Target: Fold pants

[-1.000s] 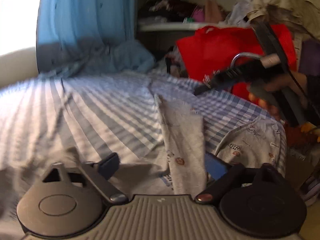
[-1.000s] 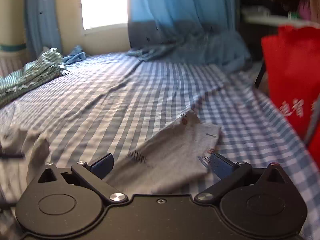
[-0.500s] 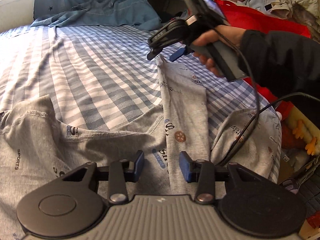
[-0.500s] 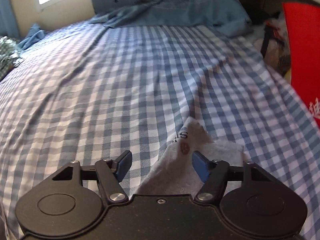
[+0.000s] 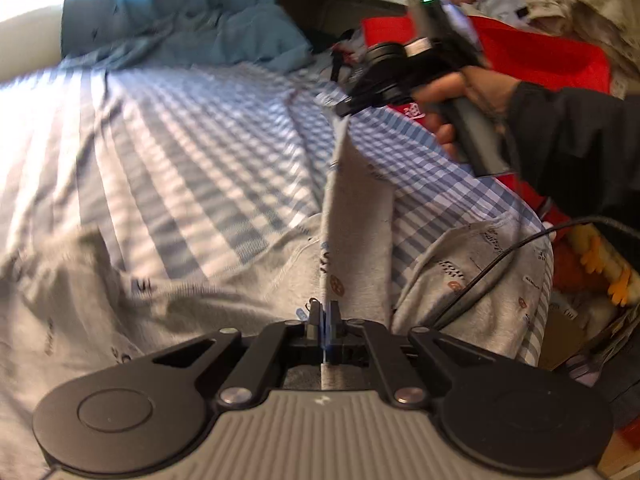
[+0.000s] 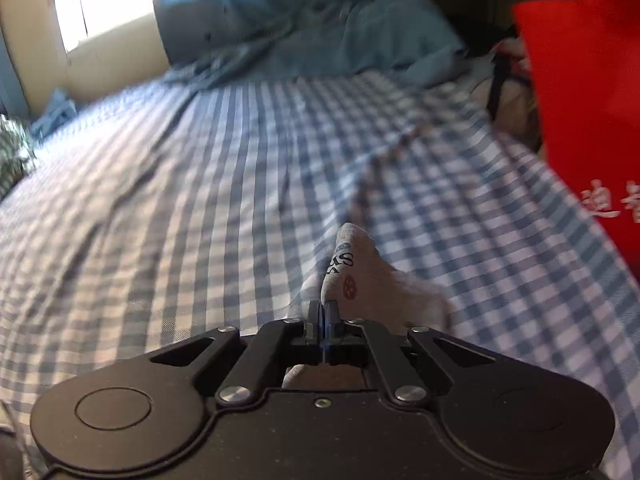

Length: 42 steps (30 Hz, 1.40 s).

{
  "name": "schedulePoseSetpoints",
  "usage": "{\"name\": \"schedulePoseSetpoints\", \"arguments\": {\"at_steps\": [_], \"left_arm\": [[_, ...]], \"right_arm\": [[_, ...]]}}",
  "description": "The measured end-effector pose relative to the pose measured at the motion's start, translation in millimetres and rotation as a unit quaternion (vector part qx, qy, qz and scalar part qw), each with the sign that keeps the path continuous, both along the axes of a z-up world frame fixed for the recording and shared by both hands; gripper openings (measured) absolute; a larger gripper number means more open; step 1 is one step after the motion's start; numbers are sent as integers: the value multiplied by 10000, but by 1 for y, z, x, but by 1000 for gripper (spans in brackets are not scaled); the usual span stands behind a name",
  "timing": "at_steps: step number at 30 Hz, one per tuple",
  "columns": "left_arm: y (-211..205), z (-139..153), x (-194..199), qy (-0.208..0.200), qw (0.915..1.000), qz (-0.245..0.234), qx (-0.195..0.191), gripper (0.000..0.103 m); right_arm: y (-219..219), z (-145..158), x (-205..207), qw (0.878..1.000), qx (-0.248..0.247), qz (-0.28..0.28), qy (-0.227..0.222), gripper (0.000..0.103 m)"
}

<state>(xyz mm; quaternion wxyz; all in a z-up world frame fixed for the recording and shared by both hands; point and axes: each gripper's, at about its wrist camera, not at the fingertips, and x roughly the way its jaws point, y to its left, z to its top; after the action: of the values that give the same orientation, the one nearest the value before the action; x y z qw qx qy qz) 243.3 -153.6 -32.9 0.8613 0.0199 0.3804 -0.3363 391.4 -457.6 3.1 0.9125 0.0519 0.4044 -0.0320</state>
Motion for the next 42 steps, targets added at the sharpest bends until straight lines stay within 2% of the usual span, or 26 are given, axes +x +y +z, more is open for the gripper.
{"name": "schedulePoseSetpoints", "arguments": {"at_steps": [4,7,9,11,14,17,20,22,23,24,26,28,30,33,35,37,39,41,42], "left_arm": [[-11,20,-23,-508,9982,-217,251,0],[-21,33,-48,-998,9928,-397,526,0],[-30,36,-65,-1311,9870,-526,764,0],[-36,37,-78,-1389,9840,-774,806,0],[-51,29,-94,-1463,9765,-1130,1106,0],[-67,13,-102,-1372,9707,-1356,1434,0],[-78,-3,-113,-1400,9632,-1458,1770,0],[-83,-6,-117,-1364,9612,-1525,1852,0],[-81,-9,-120,-1383,9597,-1547,1895,0],[-83,-10,-121,-1423,9583,-1541,1943,0],[-87,-16,-123,-1492,9553,-1517,2050,0],[-90,-22,-125,-1506,9546,-1471,2107,0],[-91,-24,-126,-1504,9554,-1424,2107,0],[-93,-25,-126,-1466,9569,-1361,2105,0],[-94,-25,-125,-1461,9573,-1324,2115,0],[-93,-24,-125,-1450,9588,-1267,2089,0],[-92,-24,-124,-1413,9610,-1225,2037,0],[-91,-23,-123,-1345,9632,-1253,1961,0],[-89,-22,-122,-1287,9651,-1304,1873,0]], "right_arm": [[-26,51,-60,9980,0,-104,-618,0],[-44,85,-115,9948,-119,-151,-1004,0],[-57,98,-157,9922,-123,-241,-1213,0],[-70,100,-196,9897,-55,-399,-1373,0],[-88,77,-253,9875,3,-669,-1425,0],[-108,30,-301,9873,142,-931,-1281,0],[-125,-12,-333,9838,546,-1259,-1153,0],[-129,-30,-349,9810,680,-1396,-1161,2],[-129,-36,-355,9814,648,-1392,-1150,8],[-127,-41,-358,9828,548,-1352,-1135,18],[-121,-44,-365,9854,147,-1234,-1163,28],[-110,-45,-369,9869,-505,-950,-1199,37],[-97,-45,-373,9821,-1245,-602,-1277,51],[-74,-45,-376,9664,-2164,188,-1375,64],[-62,-46,-376,9543,-2586,720,-1310,64],[-51,-52,-375,9443,-2795,1249,-1207,59],[-44,-59,-369,9349,-2965,1580,-1140,48],[-35,-66,-362,9286,-3079,1825,-980,42],[-32,-69,-357,9259,-3131,1927,-872,32]]}}
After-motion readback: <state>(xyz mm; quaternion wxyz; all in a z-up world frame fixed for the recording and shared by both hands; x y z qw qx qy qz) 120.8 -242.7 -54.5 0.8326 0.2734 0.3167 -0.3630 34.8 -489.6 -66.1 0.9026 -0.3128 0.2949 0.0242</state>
